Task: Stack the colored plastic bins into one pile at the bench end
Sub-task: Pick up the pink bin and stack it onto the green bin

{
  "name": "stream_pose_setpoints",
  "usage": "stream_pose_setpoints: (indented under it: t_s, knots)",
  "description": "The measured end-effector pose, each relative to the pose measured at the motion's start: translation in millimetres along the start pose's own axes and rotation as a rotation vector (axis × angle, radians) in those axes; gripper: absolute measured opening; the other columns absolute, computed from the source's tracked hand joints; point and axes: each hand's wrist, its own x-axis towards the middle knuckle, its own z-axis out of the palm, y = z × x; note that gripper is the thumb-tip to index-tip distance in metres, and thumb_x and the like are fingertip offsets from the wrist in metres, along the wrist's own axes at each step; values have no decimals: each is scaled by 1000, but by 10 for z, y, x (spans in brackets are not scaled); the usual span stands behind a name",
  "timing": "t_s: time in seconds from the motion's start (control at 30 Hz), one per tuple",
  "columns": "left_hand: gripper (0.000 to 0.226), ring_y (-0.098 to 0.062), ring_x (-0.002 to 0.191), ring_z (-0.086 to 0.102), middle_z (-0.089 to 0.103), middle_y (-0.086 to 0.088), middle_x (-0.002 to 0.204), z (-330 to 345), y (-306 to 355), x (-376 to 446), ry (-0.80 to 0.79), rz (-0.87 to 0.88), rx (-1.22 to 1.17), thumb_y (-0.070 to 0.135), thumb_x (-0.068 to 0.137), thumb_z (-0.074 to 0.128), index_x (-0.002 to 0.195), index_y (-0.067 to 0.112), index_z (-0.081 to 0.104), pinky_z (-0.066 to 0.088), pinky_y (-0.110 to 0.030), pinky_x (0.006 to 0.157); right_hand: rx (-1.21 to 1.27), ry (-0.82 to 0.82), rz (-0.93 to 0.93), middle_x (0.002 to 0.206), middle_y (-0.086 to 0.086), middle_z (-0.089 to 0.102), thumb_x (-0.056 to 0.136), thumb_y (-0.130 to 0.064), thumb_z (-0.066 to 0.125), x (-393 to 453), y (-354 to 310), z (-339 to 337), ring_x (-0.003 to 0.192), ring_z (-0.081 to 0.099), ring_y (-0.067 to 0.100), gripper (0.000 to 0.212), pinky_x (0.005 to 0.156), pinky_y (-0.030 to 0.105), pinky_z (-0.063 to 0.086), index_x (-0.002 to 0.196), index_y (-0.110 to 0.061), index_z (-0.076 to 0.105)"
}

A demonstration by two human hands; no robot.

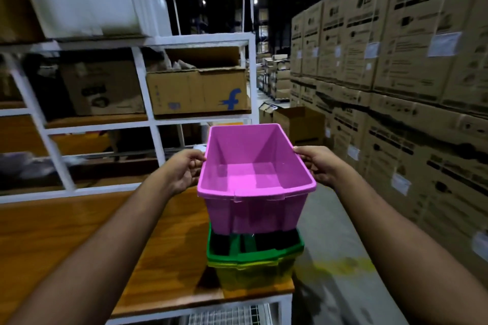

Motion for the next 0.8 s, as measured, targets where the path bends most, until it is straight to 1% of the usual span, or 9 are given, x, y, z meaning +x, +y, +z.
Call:
stream_pose_setpoints:
  t_s: [0.13, 0.2, 0.3, 0.4, 0.53, 0.63, 0.73, 0.77, 0.8]
  knots:
    - [18, -9, 41, 52, 50, 2, 54, -73, -76, 86, 24, -8, -17, 5, 82, 48, 70, 14, 57, 44, -17, 45, -11, 2, 16, 75, 7, 49, 92, -13, 62, 145, 57, 24, 65, 50, 17, 14, 50, 23, 53, 102, -3, 63]
    - [16, -10, 45, 53, 52, 1, 60, -90, -124, 129, 25, -15, -25, 5, 82, 48, 73, 14, 58, 46, -18, 47, -34, 7, 24, 75, 7, 51, 92, -13, 63, 206, 87, 17, 65, 52, 18, 17, 49, 23, 52, 104, -1, 64]
    - [15, -12, 47, 56, 53, 0, 61, -89, -214, 178, 36, -32, -18, 5, 82, 49, 73, 12, 58, 48, -20, 47, -46, 28, 28, 74, 8, 57, 91, -13, 65, 273, 154, -37, 62, 56, 17, 20, 45, 23, 53, 105, 1, 67]
    - [13, -13, 50, 58, 53, -1, 65, -79, -327, 205, 37, -49, 7, 5, 84, 51, 79, 11, 62, 49, -21, 47, -63, 39, 41, 72, 8, 61, 90, -14, 66, 312, 264, -86, 55, 60, 15, 19, 42, 22, 50, 102, 1, 70]
    - [14, -13, 57, 56, 50, -1, 71, -82, -474, 216, 32, -89, 8, 5, 84, 50, 88, 13, 61, 50, -20, 46, -110, 40, 66, 61, 4, 67, 92, -14, 63, 326, 425, -134, 45, 61, 10, 19, 37, 20, 44, 103, -1, 70]
    - [19, -15, 63, 60, 57, -3, 75, -114, -574, 204, 46, -110, 6, 4, 84, 50, 93, 12, 65, 53, -23, 48, -117, 37, 86, 62, 5, 69, 93, -13, 62, 326, 554, -124, 47, 63, 11, 19, 40, 22, 48, 104, 2, 69]
    - [15, -13, 54, 61, 60, -1, 63, -149, -699, 175, 63, -137, 9, 3, 86, 49, 86, 10, 63, 52, -21, 47, -140, 33, 103, 65, 8, 69, 94, -10, 60, 299, 699, -79, 49, 64, 13, 18, 39, 22, 47, 103, 3, 67]
    - [15, -13, 54, 60, 60, -2, 64, -163, -745, 157, 63, -147, 18, 3, 87, 49, 86, 9, 62, 53, -21, 48, -163, 39, 102, 67, 10, 69, 94, -10, 60, 284, 749, -69, 51, 64, 14, 18, 40, 22, 47, 102, 3, 68]
    - [15, -14, 59, 59, 60, -4, 71, -168, -791, 142, 52, -153, 35, 3, 88, 49, 91, 8, 63, 54, -22, 51, -196, 50, 99, 70, 10, 69, 94, -11, 60, 266, 796, -65, 53, 64, 15, 18, 41, 23, 46, 101, 3, 69]
